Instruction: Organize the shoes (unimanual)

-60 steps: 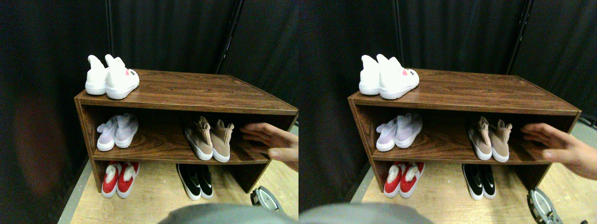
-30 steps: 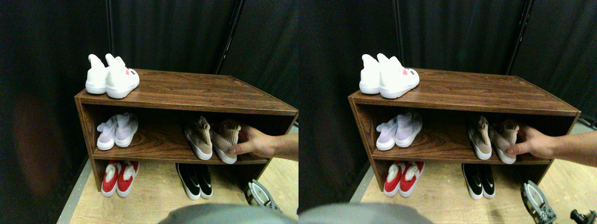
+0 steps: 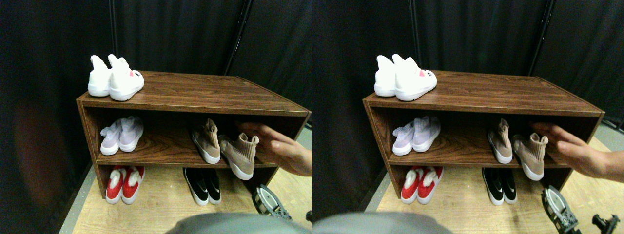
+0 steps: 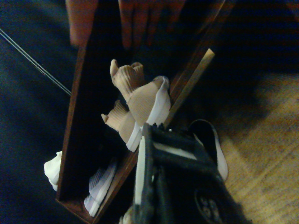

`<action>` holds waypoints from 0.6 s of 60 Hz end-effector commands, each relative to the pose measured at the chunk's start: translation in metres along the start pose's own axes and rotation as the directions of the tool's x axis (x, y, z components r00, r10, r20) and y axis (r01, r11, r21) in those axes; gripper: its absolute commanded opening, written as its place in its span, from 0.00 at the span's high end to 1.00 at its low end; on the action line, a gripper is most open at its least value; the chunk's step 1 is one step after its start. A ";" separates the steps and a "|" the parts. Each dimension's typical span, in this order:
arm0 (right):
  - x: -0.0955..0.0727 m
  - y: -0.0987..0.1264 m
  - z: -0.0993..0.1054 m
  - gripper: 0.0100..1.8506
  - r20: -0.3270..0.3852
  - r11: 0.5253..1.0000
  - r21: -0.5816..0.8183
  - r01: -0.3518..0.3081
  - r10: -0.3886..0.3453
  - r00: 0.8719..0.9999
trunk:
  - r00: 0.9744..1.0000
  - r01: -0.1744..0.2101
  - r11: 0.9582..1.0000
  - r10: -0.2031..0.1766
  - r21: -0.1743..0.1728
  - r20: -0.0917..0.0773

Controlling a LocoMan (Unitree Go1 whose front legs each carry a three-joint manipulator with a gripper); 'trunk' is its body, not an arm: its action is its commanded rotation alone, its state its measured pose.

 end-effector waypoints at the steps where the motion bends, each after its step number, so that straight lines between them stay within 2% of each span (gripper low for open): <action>1: -0.003 0.011 -0.002 0.97 0.024 0.999 -0.024 -0.045 0.046 0.999 | 1.000 0.005 1.000 -0.005 -0.011 -0.023; 14: -0.012 0.013 -0.001 0.97 0.035 0.998 -0.006 -0.056 0.057 0.998 | 1.000 0.012 1.000 -0.012 -0.007 -0.021; 36: -0.013 0.019 -0.002 0.97 0.012 0.998 0.014 -0.064 0.064 0.998 | 1.000 0.012 1.000 -0.013 -0.010 -0.018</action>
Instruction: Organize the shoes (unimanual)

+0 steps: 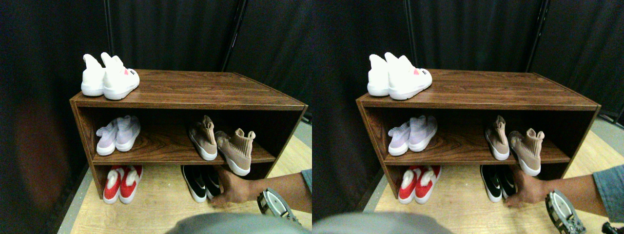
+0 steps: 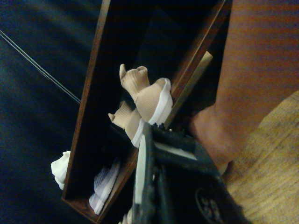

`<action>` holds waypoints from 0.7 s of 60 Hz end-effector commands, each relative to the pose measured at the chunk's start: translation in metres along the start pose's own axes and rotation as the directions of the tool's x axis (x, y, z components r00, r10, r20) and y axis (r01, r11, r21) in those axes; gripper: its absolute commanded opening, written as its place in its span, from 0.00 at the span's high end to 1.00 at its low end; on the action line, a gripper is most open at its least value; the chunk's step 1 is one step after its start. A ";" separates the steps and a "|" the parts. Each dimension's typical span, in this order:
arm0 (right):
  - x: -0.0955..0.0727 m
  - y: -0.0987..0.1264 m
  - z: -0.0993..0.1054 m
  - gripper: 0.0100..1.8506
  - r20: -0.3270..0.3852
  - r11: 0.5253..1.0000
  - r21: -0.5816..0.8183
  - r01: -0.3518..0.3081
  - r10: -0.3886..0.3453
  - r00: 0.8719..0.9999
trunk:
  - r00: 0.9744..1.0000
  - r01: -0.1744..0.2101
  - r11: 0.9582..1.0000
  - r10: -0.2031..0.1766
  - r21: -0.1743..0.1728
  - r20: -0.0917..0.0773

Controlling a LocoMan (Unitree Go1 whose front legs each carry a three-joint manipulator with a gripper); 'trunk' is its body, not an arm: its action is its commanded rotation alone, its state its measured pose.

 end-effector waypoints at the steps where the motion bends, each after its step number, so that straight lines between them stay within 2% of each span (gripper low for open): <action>1: 0.001 0.010 -0.002 0.97 0.000 0.998 -0.010 -0.054 0.054 0.999 | 1.000 -0.005 1.000 0.004 -0.021 -0.014; 6: 0.002 0.012 -0.002 0.97 0.015 0.998 -0.032 -0.048 0.049 0.999 | 1.000 -0.005 1.000 0.004 -0.023 -0.015; 32: 0.008 0.017 -0.002 0.97 0.004 1.000 -0.010 -0.026 0.026 1.000 | 1.000 -0.007 1.000 0.007 -0.027 -0.013; 34: 0.007 0.018 -0.002 0.86 0.012 1.000 0.018 -0.004 0.004 1.000 | 1.000 -0.007 1.000 0.007 -0.027 -0.013; 36: 0.007 0.020 -0.003 0.62 0.025 0.999 0.032 0.004 -0.005 1.000 | 1.000 -0.007 1.000 0.007 -0.027 -0.013; 38: 0.007 0.022 -0.004 0.49 0.022 1.000 0.015 0.006 -0.007 1.000 | 1.000 -0.007 1.000 0.007 -0.027 -0.013; 41: 0.007 0.023 -0.006 0.33 0.034 1.000 -0.030 0.006 -0.005 0.999 | 1.000 -0.007 1.000 0.007 -0.027 -0.013; 42: 0.007 0.023 -0.006 0.33 0.034 1.000 -0.030 0.006 -0.005 0.999 | 1.000 -0.007 1.000 0.007 -0.027 -0.013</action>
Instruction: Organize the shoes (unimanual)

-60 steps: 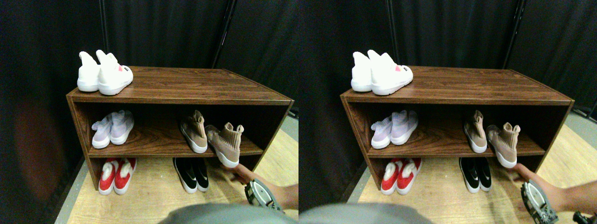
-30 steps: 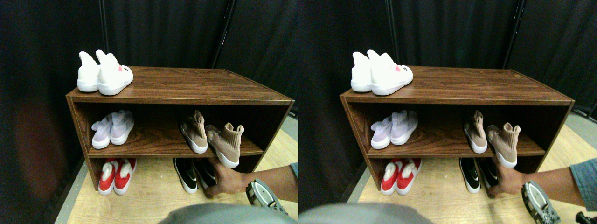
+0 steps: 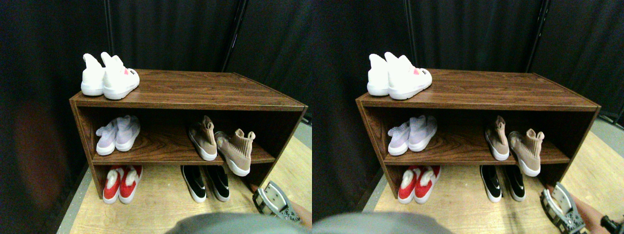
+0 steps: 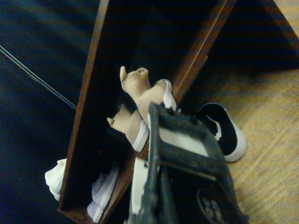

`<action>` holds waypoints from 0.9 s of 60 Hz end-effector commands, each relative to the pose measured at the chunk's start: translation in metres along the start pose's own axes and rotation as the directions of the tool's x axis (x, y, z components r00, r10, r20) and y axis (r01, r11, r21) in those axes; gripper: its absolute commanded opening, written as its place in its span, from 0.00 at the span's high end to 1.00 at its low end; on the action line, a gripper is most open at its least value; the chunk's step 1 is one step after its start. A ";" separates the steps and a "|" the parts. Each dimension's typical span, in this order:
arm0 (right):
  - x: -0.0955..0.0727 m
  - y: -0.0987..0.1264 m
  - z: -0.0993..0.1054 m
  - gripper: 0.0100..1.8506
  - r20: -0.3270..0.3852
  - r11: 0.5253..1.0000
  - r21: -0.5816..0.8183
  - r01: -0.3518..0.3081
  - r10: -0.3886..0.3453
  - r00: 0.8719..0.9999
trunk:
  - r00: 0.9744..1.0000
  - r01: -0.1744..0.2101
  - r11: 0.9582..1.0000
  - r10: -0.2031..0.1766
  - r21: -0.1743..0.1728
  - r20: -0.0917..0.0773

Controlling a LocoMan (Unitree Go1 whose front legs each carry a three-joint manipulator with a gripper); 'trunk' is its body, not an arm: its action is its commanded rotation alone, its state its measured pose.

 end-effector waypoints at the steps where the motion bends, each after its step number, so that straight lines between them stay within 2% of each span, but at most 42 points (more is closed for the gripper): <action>1: 0.000 0.012 -0.004 0.26 0.014 0.997 -0.050 -0.054 0.055 0.998 | 1.000 -0.006 1.000 0.006 -0.022 -0.010; 2: 0.000 0.012 -0.005 0.20 0.009 0.996 -0.078 -0.051 0.052 0.999 | 1.000 -0.006 1.000 0.006 -0.022 -0.010; 5: 0.002 0.013 -0.006 0.11 -0.012 0.986 -0.159 -0.047 0.045 0.999 | 1.000 -0.006 1.000 0.006 -0.022 -0.010; 9: 0.005 0.013 -0.008 0.08 -0.014 0.985 -0.166 -0.054 0.052 0.999 | 1.000 -0.006 1.000 0.005 -0.022 -0.010; 20: 0.019 0.017 -0.012 0.02 0.051 0.991 -0.134 -0.025 0.032 0.998 | 1.000 -0.007 1.000 0.007 -0.024 -0.012; 36: 0.043 0.024 -0.018 0.12 0.083 0.988 -0.152 -0.008 0.021 0.996 | 1.000 -0.017 0.999 0.017 -0.032 -0.012; 45: 0.060 0.025 -0.019 0.16 0.098 0.995 -0.100 0.007 0.003 0.995 | 1.000 -0.017 0.999 0.017 -0.032 -0.012; 54: 0.073 0.023 -0.017 0.13 0.093 0.995 -0.094 0.033 -0.024 0.995 | 1.000 -0.028 0.999 0.028 -0.037 -0.008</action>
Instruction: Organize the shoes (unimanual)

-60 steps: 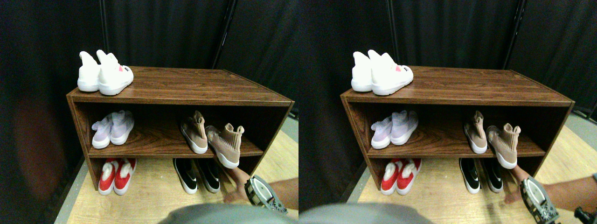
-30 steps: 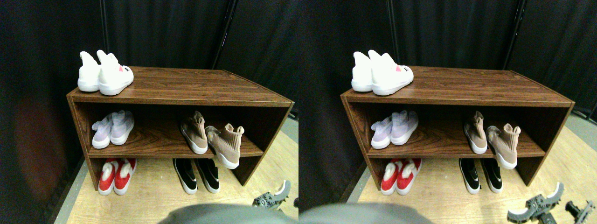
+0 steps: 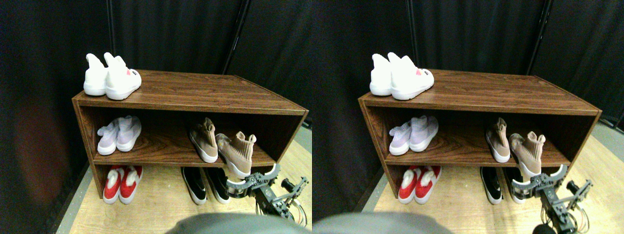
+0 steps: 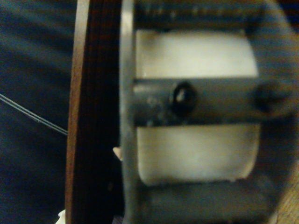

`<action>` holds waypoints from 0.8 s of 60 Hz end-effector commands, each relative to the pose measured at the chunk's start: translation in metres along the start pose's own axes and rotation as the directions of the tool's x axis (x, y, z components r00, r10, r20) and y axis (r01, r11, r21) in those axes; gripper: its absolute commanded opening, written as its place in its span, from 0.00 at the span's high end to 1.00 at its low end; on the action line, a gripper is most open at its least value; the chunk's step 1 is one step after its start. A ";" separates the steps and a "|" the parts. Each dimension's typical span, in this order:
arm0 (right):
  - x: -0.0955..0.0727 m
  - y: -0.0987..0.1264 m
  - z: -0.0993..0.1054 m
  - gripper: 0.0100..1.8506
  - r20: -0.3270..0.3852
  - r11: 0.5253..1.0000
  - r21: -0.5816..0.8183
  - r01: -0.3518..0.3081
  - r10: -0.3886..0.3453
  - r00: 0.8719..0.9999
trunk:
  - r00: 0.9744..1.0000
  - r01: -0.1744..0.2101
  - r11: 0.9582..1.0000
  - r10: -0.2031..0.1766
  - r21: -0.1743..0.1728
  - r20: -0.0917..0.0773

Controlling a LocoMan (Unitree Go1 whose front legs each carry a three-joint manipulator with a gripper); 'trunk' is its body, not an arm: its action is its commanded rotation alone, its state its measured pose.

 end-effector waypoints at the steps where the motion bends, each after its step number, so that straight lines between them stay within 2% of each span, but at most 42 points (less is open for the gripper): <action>1: 0.009 -0.002 0.003 0.13 0.010 1.000 0.002 0.006 -0.006 1.000 | 1.000 -0.015 1.000 0.015 -0.020 -0.012; 23: 0.035 -0.020 0.007 0.14 0.025 0.998 0.027 0.063 -0.064 0.998 | 1.000 -0.026 1.000 0.025 -0.017 -0.017; 41: 0.048 -0.030 0.007 0.15 0.018 0.996 0.044 0.079 -0.080 0.997 | 0.999 -0.025 1.000 0.025 -0.014 -0.019; 48: 0.049 -0.031 0.005 0.19 0.019 0.995 0.060 0.082 -0.083 0.996 | 0.999 -0.030 0.999 0.029 -0.015 -0.021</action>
